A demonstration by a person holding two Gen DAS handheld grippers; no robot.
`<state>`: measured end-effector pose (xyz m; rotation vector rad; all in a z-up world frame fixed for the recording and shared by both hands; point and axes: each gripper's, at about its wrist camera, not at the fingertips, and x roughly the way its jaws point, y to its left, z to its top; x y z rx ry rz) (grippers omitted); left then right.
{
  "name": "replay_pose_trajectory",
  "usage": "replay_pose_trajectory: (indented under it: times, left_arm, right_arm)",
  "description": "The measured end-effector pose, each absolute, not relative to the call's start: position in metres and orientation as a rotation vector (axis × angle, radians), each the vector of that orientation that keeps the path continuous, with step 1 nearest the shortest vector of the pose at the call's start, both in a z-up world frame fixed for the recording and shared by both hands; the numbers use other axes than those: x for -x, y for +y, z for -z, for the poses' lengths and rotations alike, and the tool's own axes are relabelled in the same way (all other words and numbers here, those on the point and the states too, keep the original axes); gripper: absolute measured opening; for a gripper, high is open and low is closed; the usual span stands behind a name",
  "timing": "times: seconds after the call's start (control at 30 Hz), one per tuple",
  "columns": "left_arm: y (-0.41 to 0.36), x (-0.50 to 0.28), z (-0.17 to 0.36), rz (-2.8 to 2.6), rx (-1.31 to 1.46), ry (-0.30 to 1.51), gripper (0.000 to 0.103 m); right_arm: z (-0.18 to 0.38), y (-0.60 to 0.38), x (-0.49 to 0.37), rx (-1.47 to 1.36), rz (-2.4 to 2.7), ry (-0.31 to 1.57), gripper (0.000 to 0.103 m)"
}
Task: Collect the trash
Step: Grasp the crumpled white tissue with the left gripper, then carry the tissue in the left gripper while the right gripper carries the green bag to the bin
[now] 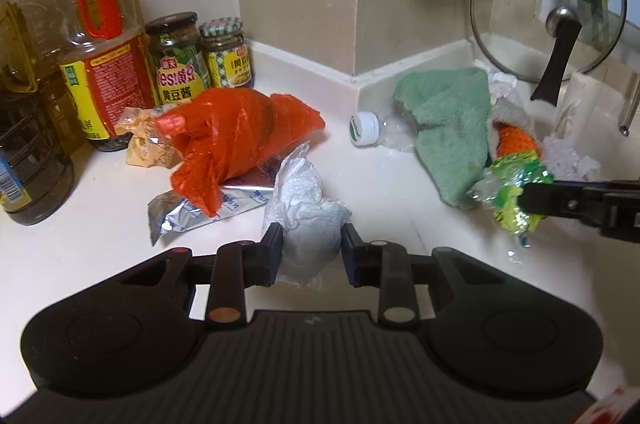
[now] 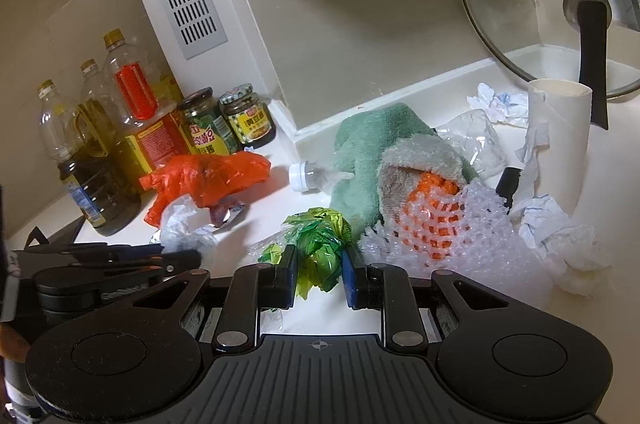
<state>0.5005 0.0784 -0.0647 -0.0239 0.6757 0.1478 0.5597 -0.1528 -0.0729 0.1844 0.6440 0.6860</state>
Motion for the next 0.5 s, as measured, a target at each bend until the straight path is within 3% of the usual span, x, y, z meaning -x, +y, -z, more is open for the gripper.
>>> replay_pose_trajectory:
  times: [0.5]
  left_arm:
    - [0.095,-0.421,0.027,-0.152,0.135,0.627,0.028]
  right_arm:
    - [0.056,-0.148,-0.525,-0.182,-0.715,0.603,0.023]
